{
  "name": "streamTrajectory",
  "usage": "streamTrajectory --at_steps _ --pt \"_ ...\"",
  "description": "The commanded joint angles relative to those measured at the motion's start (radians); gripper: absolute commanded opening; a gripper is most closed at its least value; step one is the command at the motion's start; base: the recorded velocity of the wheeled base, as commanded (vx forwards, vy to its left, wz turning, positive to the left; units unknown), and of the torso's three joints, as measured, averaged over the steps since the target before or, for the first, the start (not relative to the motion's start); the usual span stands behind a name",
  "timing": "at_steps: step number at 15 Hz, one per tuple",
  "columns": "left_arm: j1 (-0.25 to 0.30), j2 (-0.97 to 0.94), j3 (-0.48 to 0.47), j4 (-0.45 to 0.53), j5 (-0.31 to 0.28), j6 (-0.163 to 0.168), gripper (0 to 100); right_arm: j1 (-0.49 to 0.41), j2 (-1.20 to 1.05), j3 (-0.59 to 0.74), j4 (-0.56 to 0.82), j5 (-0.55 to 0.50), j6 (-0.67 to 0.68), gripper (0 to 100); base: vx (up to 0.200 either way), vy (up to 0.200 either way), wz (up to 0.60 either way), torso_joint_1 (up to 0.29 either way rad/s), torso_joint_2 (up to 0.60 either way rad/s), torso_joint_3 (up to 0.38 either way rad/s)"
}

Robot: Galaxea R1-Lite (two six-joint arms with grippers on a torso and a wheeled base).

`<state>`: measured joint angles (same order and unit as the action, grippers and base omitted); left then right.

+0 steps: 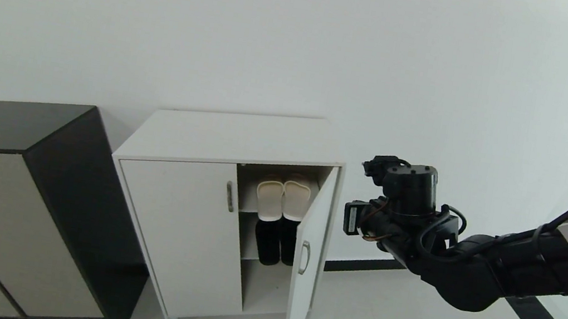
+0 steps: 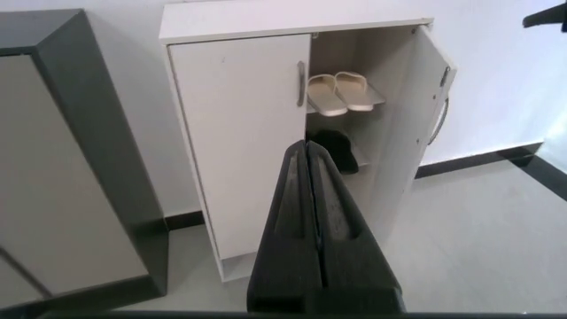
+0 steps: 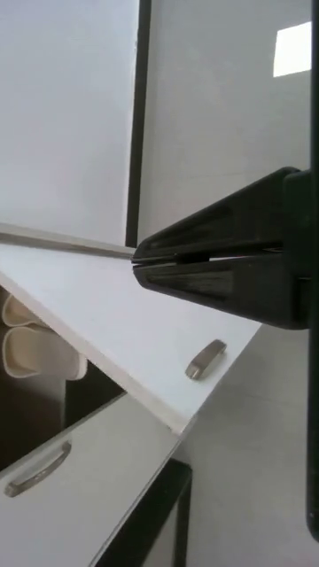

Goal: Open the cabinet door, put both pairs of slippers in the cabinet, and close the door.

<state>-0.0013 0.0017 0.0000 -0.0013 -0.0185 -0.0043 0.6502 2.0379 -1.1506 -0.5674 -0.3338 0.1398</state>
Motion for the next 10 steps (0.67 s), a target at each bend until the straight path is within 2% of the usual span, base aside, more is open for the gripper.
streamTrajectory --at_steps 1,3,7,10 --pt "0.000 0.000 0.000 0.000 0.000 0.000 0 0.002 0.008 0.000 0.000 0.001 0.000 0 0.000 0.000 0.60 0.002 0.00 0.002" --pt "0.000 0.000 0.000 0.000 0.000 0.000 0 0.002 0.008 0.002 -0.005 0.001 0.003 0 0.000 0.000 0.60 0.007 0.00 0.002" --pt "0.001 0.000 0.000 0.000 0.000 0.000 0 -0.021 0.004 0.029 -0.014 0.009 0.001 0 0.000 0.000 0.00 0.000 0.00 0.000" --pt "0.000 0.000 0.000 0.000 0.000 0.000 0 -0.080 -0.028 0.167 -0.131 0.088 -0.039 0 0.000 0.000 0.00 0.000 0.00 0.000"
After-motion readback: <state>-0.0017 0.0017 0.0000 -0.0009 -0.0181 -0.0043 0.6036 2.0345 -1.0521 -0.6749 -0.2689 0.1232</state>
